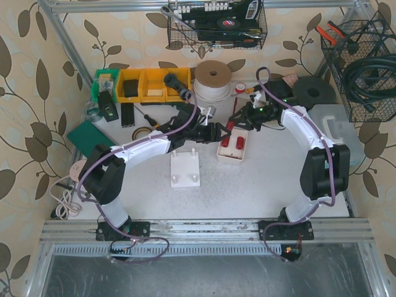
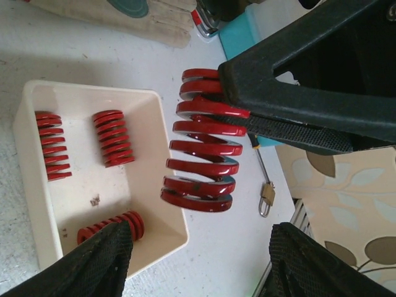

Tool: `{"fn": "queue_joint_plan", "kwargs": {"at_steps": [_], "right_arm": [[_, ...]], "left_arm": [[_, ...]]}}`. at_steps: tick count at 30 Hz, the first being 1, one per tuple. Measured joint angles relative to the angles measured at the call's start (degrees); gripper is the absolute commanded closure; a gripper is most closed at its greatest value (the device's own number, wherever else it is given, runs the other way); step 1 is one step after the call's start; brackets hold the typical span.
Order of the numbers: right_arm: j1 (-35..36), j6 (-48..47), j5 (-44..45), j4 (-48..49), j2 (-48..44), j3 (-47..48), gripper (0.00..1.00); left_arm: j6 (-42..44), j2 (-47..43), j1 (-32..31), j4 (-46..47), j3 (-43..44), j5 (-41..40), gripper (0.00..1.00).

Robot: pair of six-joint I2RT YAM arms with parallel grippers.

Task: Install the large spring

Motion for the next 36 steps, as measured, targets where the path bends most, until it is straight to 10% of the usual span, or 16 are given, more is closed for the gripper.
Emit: {"fn": "queue_joint_plan", "kwargs": {"at_steps": [17, 31, 36], "right_arm": [[0.0, 0.3, -4.3, 0.9, 0.0, 0.0, 1.0], [0.0, -0.3, -5.2, 0.9, -0.3, -0.3, 1.0], [0.3, -1.0, -5.1, 0.8, -0.3, -0.8, 1.0]], "left_arm": [[-0.9, 3.2, 0.0, 1.2, 4.0, 1.6, 0.47], [-0.4, 3.2, 0.0, 0.3, 4.3, 1.8, 1.0], [0.4, 3.2, 0.0, -1.2, 4.3, 1.9, 1.0]]}}
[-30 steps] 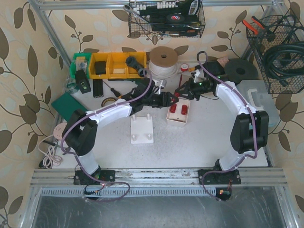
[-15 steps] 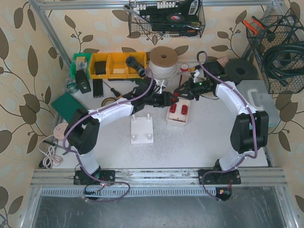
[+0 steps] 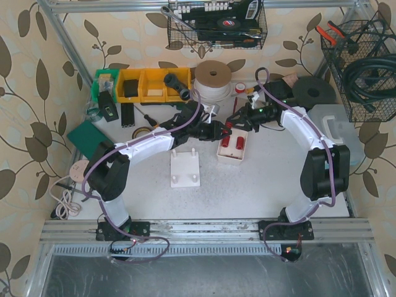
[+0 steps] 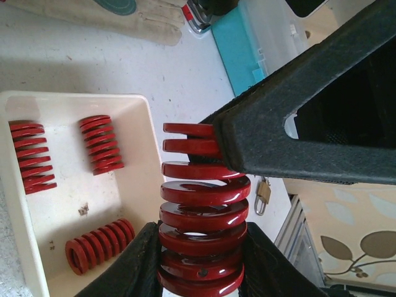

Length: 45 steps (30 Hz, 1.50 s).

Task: Install the large spring

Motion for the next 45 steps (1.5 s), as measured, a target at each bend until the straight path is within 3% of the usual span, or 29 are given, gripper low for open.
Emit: {"fn": "queue_joint_plan", "kwargs": {"at_steps": [3, 7, 10, 24, 28, 34, 36, 38, 42, 45], "right_arm": [[0.1, -0.5, 0.0, -0.1, 0.0, 0.0, 1.0], [0.1, -0.9, 0.0, -0.2, 0.0, -0.2, 1.0], [0.2, -0.9, 0.0, -0.4, -0.1, -0.2, 1.0], [0.3, -0.9, 0.0, -0.5, -0.9, -0.2, 1.0], [0.3, -0.9, 0.0, -0.5, -0.9, -0.2, 1.0], [0.2, -0.9, 0.2, -0.5, -1.0, -0.3, 1.0], [0.3, -0.8, 0.2, -0.2, -1.2, -0.5, 1.0], [0.3, -0.8, 0.2, 0.2, -1.6, -1.0, 0.9], [0.5, -1.0, 0.6, 0.2, -2.4, -1.4, 0.56], [0.9, -2.6, 0.3, -0.4, -3.0, -1.3, 0.47]], "left_arm": [[0.6, 0.0, 0.0, -0.8, 0.3, 0.0, 1.0], [1.4, 0.0, 0.0, -1.3, 0.3, 0.0, 0.76], [1.7, 0.0, 0.0, -1.7, 0.5, 0.0, 0.67], [0.2, 0.0, 0.1, -2.7, 1.9, 0.0, 0.53], [-0.1, 0.0, 0.2, -2.5, 1.9, 0.0, 0.65], [-0.1, 0.0, 0.2, -2.0, 1.9, 0.5, 0.99], [0.1, 0.0, 0.4, -2.0, 1.9, 0.7, 1.0], [0.4, 0.0, 0.5, -2.1, 1.9, 1.0, 1.0], [3.3, -0.4, 0.5, -3.2, 1.9, 1.1, 1.0], [8.0, -2.0, 0.5, -8.2, 1.8, 0.1, 1.0]]}}
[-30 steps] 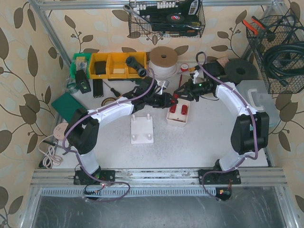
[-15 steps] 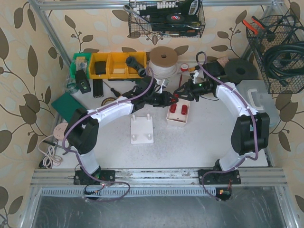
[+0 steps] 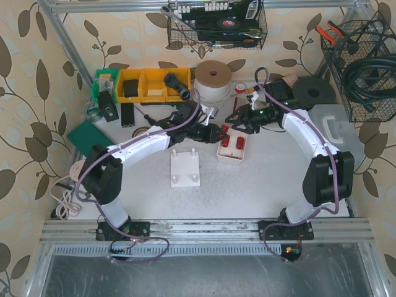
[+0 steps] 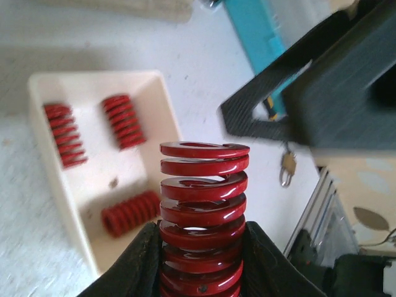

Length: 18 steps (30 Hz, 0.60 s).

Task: Install the large spring

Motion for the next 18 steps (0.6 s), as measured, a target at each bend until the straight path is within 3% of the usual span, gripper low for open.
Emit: {"fn": "queue_joint_plan", "kwargs": {"at_steps": [7, 13, 18], "right_arm": [[0.0, -6.8, -0.8, -5.3, -2.2, 1.0, 0.43], [0.0, -5.7, -0.4, 2.3, -10.8, -6.5, 0.44], [0.0, -7.7, -3.8, 3.9, -11.2, -6.4, 0.46]], "left_arm": [[13.5, -8.5, 0.0, -11.8, -4.4, -3.0, 1.0], [21.8, -25.0, 0.0, -10.7, -16.9, -5.3, 1.0], [27.2, -28.5, -1.0, -11.6, -16.4, -6.7, 1.0]]}}
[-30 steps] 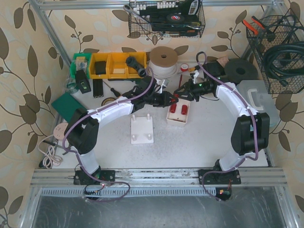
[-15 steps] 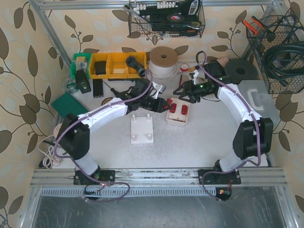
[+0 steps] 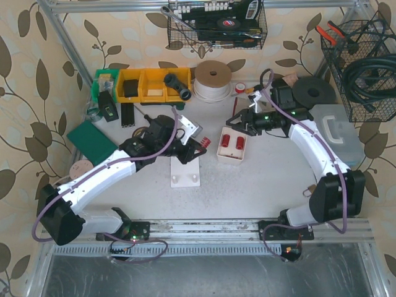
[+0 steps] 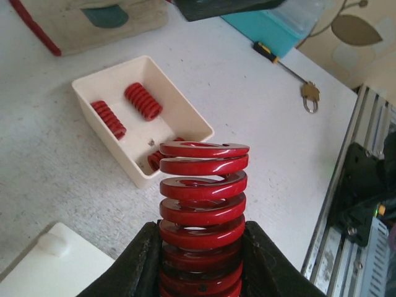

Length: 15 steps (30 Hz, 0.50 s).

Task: Install the large spring

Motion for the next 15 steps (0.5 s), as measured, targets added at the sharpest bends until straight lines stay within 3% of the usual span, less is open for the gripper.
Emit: {"fn": "queue_joint_plan", "kwargs": {"at_steps": [15], "right_arm": [[9.0, -2.1, -1.7, -7.4, 2.7, 0.3, 0.33]], "left_arm": [[10.2, 3.7, -3.7, -10.5, 5.3, 0.2, 1.0]]}}
